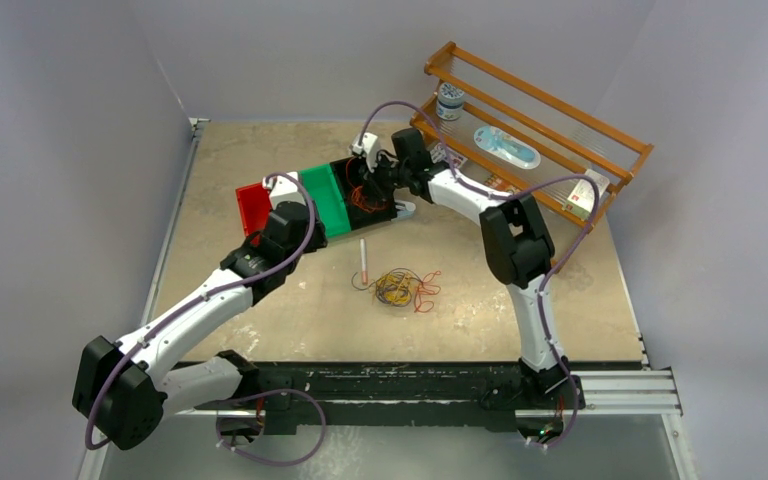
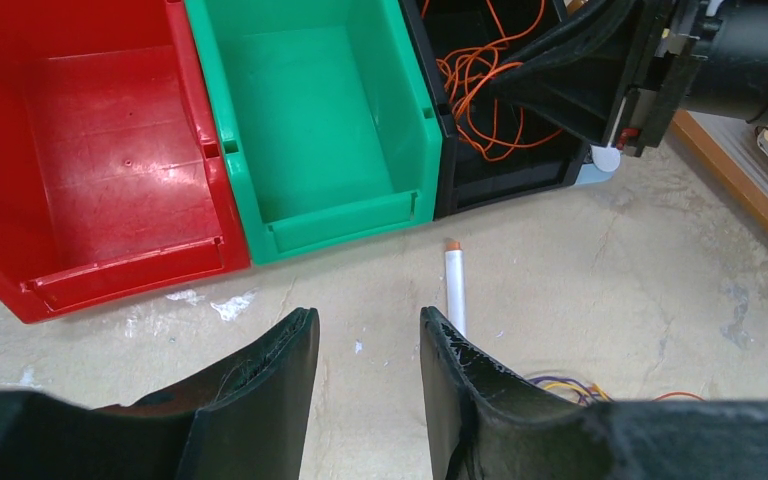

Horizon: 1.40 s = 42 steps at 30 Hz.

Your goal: Untangle the cables

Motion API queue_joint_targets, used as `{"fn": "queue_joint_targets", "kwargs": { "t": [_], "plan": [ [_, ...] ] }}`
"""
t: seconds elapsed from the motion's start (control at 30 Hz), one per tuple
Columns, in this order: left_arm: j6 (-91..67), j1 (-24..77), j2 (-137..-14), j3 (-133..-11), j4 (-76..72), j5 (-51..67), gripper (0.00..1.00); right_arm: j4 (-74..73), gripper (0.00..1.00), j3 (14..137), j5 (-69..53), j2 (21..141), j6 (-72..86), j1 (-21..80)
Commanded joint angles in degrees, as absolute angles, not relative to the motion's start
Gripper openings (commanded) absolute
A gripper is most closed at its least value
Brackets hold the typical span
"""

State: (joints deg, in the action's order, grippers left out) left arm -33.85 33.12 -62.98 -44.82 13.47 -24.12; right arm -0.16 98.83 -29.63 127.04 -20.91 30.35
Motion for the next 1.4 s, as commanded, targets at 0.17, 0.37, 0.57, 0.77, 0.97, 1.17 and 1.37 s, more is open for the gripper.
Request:
{"fn": "queue_joint_targets", "kwargs": {
  "t": [0.17, 0.37, 0.57, 0.77, 0.97, 1.17, 1.37],
  "plan": [
    [-33.9, 32.8, -63.1, -46.3, 12.6, -25.5, 0.41, 5.0, 0.00, 104.7, -22.7, 130.0, -10.2, 30.6],
    [-34.2, 32.8, -63.2, -46.0, 12.7, -25.5, 0.41, 8.1, 0.00, 105.0, -14.3, 132.2, -1.8, 32.4],
    [-34.3, 32.8, -63.0, -45.6, 12.7, -25.2, 0.40, 7.4, 0.00, 106.2, -10.5, 134.6, 2.4, 33.5],
    [-34.4, 32.8, -63.1, -45.3, 12.6, -24.9, 0.40, 4.1, 0.00, 108.2, -7.0, 137.0, 2.5, 35.3],
    [-34.5, 32.8, -63.5, -44.9, 12.3, -24.5, 0.40, 0.1, 0.00, 109.2, -4.9, 138.3, 2.0, 36.6],
    [-35.0, 32.8, -63.9, -45.0, 12.0, -24.0, 0.40, -3.6, 0.00, 109.8, 1.0, 138.2, -0.3, 37.7],
    [-35.2, 32.8, -64.1, -45.2, 12.0, -24.0, 0.40, -2.4, 0.08, 107.2, 0.6, 135.3, -0.7, 37.8]
  ]
}}
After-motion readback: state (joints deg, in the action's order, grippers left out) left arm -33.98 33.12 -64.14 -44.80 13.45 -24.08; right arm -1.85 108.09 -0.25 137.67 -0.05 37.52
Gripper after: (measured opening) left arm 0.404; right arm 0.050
